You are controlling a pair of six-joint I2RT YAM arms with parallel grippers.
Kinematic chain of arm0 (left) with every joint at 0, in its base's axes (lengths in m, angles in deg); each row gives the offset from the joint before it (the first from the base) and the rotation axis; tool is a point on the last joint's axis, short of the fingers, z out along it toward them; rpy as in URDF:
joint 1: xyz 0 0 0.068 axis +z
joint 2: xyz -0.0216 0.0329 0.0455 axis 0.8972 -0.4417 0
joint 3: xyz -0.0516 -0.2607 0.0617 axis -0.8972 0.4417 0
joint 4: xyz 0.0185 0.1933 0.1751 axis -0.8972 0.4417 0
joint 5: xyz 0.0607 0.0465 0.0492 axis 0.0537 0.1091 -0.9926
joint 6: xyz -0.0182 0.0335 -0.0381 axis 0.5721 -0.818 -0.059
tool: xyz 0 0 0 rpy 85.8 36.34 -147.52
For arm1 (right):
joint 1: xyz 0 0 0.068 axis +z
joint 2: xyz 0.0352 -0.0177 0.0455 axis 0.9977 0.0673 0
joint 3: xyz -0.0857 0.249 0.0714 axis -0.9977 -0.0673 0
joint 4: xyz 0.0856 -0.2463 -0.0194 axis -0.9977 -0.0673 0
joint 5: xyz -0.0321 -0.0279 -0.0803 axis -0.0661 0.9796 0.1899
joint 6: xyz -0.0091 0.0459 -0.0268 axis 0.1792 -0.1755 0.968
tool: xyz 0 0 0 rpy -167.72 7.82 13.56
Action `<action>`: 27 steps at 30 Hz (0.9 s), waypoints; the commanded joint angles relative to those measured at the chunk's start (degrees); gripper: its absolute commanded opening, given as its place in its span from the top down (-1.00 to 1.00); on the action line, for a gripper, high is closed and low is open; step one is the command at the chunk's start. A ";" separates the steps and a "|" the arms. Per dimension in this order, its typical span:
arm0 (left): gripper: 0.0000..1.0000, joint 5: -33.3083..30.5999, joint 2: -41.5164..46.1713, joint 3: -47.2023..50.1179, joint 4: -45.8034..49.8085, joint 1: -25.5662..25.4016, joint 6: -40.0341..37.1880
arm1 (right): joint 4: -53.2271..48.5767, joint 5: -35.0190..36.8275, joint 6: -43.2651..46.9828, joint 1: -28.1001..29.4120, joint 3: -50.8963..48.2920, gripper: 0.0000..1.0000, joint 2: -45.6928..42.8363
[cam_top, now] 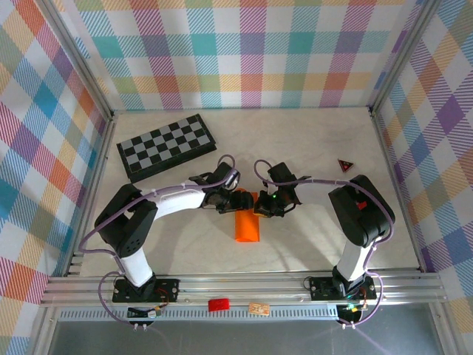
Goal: Fold a paper plane with a square sheet of paper (pick it up from the middle)
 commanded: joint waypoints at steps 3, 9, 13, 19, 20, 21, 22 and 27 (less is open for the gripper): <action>-0.30 0.72 0.14 1.38 -1.46 0.10 2.07 | -5.20 3.13 0.66 -0.52 -1.27 0.88 0.75; -0.33 -3.85 2.05 3.00 0.90 0.20 2.53 | -3.51 2.48 -0.54 -0.52 -2.06 0.88 0.75; -0.40 -4.87 3.05 3.46 1.52 0.28 2.62 | -2.72 2.25 -1.13 -0.61 -2.37 0.88 0.91; -0.34 -4.23 2.51 3.63 1.51 0.28 2.50 | -2.76 1.99 -1.45 -0.60 -2.20 0.88 0.88; -0.31 -4.09 2.37 3.61 1.47 0.28 2.48 | -2.75 1.99 -1.46 -0.61 -2.16 0.88 0.75; -0.29 -4.00 2.14 3.68 1.47 0.28 2.44 | -2.82 1.99 -1.48 -0.61 -2.13 0.88 0.75; -0.24 -3.83 1.86 3.66 1.50 0.32 2.36 | -2.82 1.99 -1.46 -0.61 -2.11 0.88 0.76; -0.15 -2.59 0.85 3.77 1.18 0.30 1.95 | -2.58 1.55 -1.81 -0.61 -1.75 0.87 0.92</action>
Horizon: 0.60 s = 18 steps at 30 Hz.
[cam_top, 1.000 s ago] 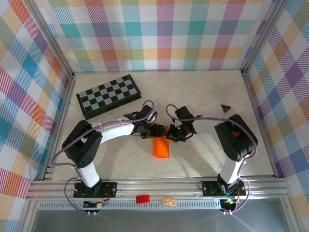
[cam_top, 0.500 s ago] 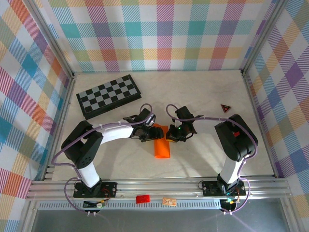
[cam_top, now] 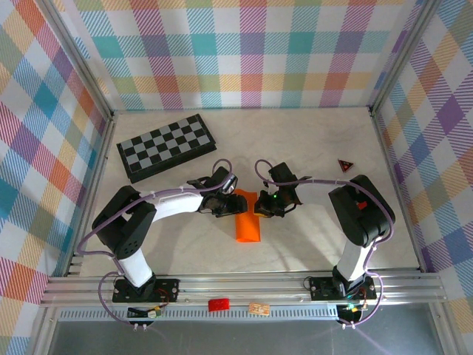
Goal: Fold a paper plane with a square sheet of paper (pick it up from the middle)
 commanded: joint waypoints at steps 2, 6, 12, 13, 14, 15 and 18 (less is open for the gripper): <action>-0.14 1.66 -1.03 0.64 0.98 0.28 -0.47 | -3.30 2.29 -1.25 -0.26 -1.32 0.87 0.85; -0.10 3.11 -1.99 0.55 0.41 0.11 -1.25 | -2.39 1.19 -1.92 -0.28 -1.31 0.85 0.51; 0.03 1.27 -1.96 0.88 0.95 0.02 -2.03 | -0.07 -1.07 -3.34 -0.28 -1.01 0.82 0.35; 0.04 0.90 -2.17 0.97 1.11 0.03 -2.05 | 0.80 -1.62 -3.64 -0.30 -1.15 0.80 0.10; 0.04 0.60 -2.41 0.99 1.29 0.04 -2.01 | 1.89 -2.45 -4.08 -0.37 -1.22 0.78 -0.34; 0.04 0.13 -2.68 1.08 1.53 -0.06 -2.00 | 3.02 -3.32 -4.66 -0.49 -1.19 0.76 -0.96; 0.04 -0.51 -3.47 1.19 1.54 -0.12 -2.07 | 4.76 -4.80 -6.07 -0.77 -0.83 0.61 -4.67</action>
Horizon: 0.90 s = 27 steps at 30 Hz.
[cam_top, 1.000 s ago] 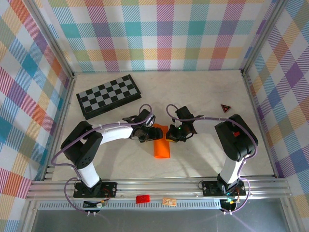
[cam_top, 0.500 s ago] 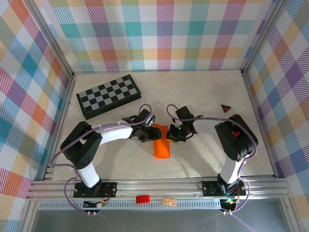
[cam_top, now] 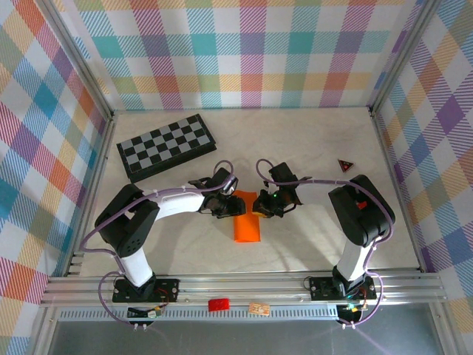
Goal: Fold a paper plane with a square sheet of paper (pick it up from the middle)
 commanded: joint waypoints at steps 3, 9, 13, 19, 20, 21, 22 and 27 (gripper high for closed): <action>0.06 -1.74 -2.71 1.17 1.26 -0.14 -0.68 | -1.52 1.34 -0.60 -0.99 1.02 0.51 -8.72; 0.07 -2.40 -3.76 0.30 3.69 -0.16 -0.60 | -9.35 11.61 1.40 -2.28 0.36 0.43 -16.53; 0.06 -3.38 -4.47 -0.62 5.12 -0.18 -1.19 | -9.91 15.50 0.10 -2.82 -2.15 0.35 -20.23; 0.05 -4.21 -4.66 -1.62 6.75 -0.25 -1.97 | -5.10 20.83 -3.78 -3.18 -8.69 -0.10 -25.85; 0.05 -4.49 -4.52 -1.56 6.84 -0.25 -1.99 | -4.70 20.70 -3.38 -3.41 -8.94 -0.14 -26.25; 0.04 -4.60 -4.42 -1.62 6.90 -0.29 -2.09 | -5.31 20.69 -3.36 -3.59 -8.79 -0.20 -26.37; 0.04 -4.68 -4.34 -1.63 6.84 -0.25 -2.31 | -6.08 21.10 -3.71 -3.69 -8.35 -0.23 -26.22; 0.03 -5.92 -3.80 -1.68 7.02 -0.34 -1.87 | -9.82 22.36 -3.88 -3.69 -4.70 -0.41 -25.41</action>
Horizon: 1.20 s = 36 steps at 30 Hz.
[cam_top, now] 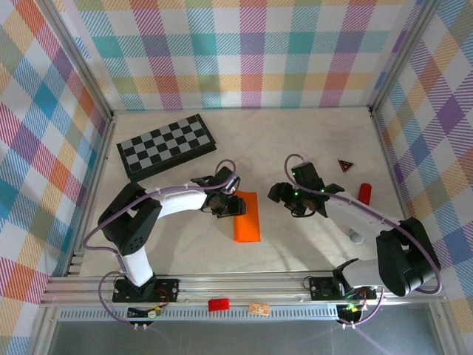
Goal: Fold a paper plane with a square sheet of paper (pick it up from the middle)
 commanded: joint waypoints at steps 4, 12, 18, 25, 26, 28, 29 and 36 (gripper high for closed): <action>0.02 -3.92 -2.06 0.56 3.42 -0.05 -0.60 | 1.30 -2.88 3.68 -0.39 1.96 -0.74 0.26; 0.00 -3.48 -3.00 -0.36 3.71 -0.19 -0.62 | 6.66 -12.49 3.39 -2.33 -0.64 -0.97 1.80; -0.01 -3.91 -2.64 0.23 3.07 -0.40 0.00 | 2.73 -9.90 5.90 -2.35 1.01 -0.97 -0.02; -0.01 -3.57 -2.77 0.05 3.36 -0.49 -0.21 | 11.28 -2.43 1.67 -2.26 -6.34 -0.98 -6.13; -0.01 -3.45 -2.82 0.18 3.27 -0.47 -0.17 | 12.07 -0.57 1.66 -2.26 -7.54 -0.98 -7.35; -0.01 -3.44 -2.90 0.20 3.31 -0.49 -0.18 | 13.49 0.39 2.85 -2.26 -9.21 -0.98 -9.48; -0.01 -3.45 -2.92 0.18 3.27 -0.47 -0.24 | 13.11 0.10 3.33 -2.34 -9.24 -0.98 -10.05; -0.02 -3.89 -3.04 0.48 3.40 -0.49 -0.09 | 8.30 -5.68 6.68 -3.25 -6.58 -0.98 -8.07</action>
